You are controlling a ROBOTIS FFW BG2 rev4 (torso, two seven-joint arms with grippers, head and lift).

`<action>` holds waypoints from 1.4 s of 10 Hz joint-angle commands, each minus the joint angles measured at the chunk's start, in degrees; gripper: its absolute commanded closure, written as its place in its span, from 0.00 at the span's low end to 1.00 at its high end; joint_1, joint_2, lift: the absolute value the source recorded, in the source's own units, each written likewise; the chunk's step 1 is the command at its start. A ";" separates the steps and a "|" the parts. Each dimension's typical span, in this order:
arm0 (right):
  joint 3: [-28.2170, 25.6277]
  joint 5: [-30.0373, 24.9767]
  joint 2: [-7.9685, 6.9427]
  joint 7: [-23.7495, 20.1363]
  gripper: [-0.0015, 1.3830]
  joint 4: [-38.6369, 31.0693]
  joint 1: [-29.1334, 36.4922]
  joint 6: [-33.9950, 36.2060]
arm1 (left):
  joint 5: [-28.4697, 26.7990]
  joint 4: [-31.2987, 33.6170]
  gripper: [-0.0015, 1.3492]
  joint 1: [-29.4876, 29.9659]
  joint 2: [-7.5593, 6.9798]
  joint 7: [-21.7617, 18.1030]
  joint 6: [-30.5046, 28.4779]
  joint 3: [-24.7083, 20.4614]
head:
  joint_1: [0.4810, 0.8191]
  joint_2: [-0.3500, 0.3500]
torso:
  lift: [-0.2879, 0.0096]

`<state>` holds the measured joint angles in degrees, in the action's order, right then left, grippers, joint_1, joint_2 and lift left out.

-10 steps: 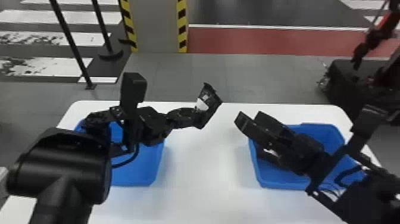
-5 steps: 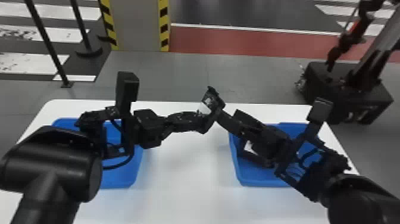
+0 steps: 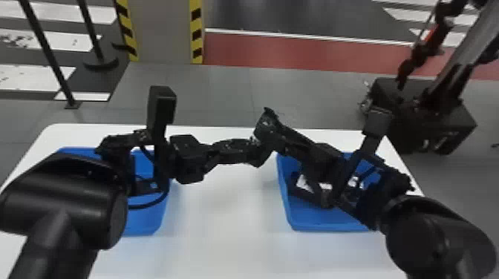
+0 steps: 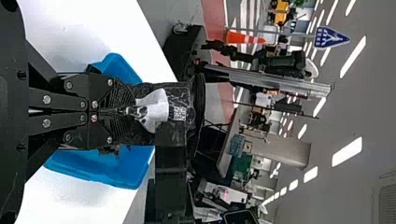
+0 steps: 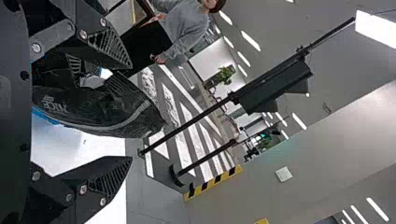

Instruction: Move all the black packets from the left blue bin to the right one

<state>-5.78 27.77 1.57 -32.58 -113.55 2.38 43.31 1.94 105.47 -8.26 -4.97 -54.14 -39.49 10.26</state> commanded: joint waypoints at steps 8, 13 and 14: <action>0.16 2.64 -0.25 0.15 0.92 0.70 3.10 -7.46 | 0.79 -0.35 0.59 2.21 0.40 2.99 2.09 -1.83 | 0.63 0.34 | 0.60; -7.31 2.73 0.19 0.42 0.92 2.39 3.53 -9.15 | 2.19 1.76 0.09 9.39 0.58 4.39 7.01 -8.77 | 0.63 0.35 | 0.60; -9.07 2.47 0.98 1.12 0.92 4.92 3.67 -10.69 | 2.02 5.41 0.09 12.48 0.93 4.48 6.87 -11.14 | 0.63 0.33 | 0.60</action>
<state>-13.85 30.43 2.19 -31.41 -109.84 5.94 33.31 3.97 109.05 2.59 -4.20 -49.67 -32.74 0.35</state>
